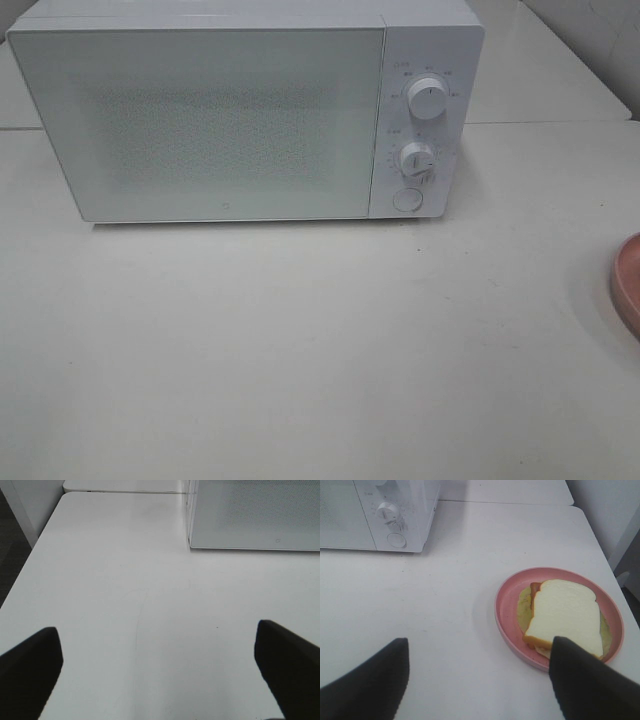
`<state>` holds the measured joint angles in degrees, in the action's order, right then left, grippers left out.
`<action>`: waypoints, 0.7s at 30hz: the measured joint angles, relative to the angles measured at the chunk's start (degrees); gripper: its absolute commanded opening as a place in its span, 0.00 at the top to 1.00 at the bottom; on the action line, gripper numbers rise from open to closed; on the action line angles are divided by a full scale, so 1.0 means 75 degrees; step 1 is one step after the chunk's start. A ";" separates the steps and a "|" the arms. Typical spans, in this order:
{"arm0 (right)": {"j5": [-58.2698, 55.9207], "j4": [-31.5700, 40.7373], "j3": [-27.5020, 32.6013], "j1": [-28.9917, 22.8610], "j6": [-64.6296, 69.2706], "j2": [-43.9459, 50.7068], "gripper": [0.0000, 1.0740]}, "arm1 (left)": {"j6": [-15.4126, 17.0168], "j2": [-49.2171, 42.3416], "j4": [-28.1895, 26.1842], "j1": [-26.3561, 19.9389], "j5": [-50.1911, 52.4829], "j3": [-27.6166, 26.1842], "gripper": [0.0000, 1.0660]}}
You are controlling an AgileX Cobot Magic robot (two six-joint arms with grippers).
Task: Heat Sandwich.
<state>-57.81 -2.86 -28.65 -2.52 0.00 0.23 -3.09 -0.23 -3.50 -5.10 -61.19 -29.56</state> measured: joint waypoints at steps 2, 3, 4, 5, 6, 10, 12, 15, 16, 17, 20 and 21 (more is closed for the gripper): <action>0.0000 0.0000 0.0000 0.0000 0.0000 0.0000 0.30 | 0.0000 0.0000 0.0000 0.0000 0.0000 0.0000 0.06; 0.0000 0.0000 0.0000 0.0000 0.0000 0.0000 0.30 | 0.0000 0.0000 0.0000 0.0000 0.0000 0.0000 0.06; 0.0000 0.0000 0.0000 0.0000 0.0000 0.0000 0.30 | 0.0000 0.0000 0.0000 0.0000 0.0000 0.0000 0.06; 0.0000 0.0000 0.0000 0.0000 0.0000 0.0000 0.30 | 0.0000 0.0000 0.0000 0.0000 0.0000 0.0000 0.06; 0.0000 0.0000 0.0000 0.0000 0.0000 0.0000 0.30 | 0.0000 0.0000 0.0000 0.0000 0.0000 0.0000 0.06; 0.0000 0.0000 0.0000 0.0000 0.0000 0.0000 0.30 | 0.0000 0.0000 0.0000 0.0000 0.0000 0.0000 0.06; 0.0000 0.0000 0.0000 0.0000 0.0000 0.0000 0.30 | 0.0000 0.0000 0.0000 0.0000 0.0000 0.0000 0.06; 0.0000 0.0000 0.0000 0.0000 0.0000 0.0000 0.30 | 0.0000 0.0000 0.0000 0.0000 0.0000 0.0000 0.06; 0.0000 0.0000 0.0000 0.0000 0.0000 0.0000 0.30 | 0.0000 0.0000 0.0000 0.0000 0.0000 0.0000 0.06; 0.0000 0.0000 0.0000 0.0000 0.0000 0.0000 0.30 | 0.0000 0.0000 0.0000 0.0000 0.0000 0.0000 0.06; 0.0000 0.0000 0.0000 0.0000 0.0000 0.0000 0.30 | 0.0000 0.0000 0.0000 0.0000 0.0000 0.0000 0.06; 0.0000 0.0000 0.0000 0.0000 0.0000 0.0000 0.30 | 0.0000 0.0000 0.0000 0.0000 0.0000 0.0000 0.06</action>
<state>-57.81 -2.86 -28.65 -2.52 0.00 0.23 -3.09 -0.23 -3.50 -5.10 -61.19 -29.56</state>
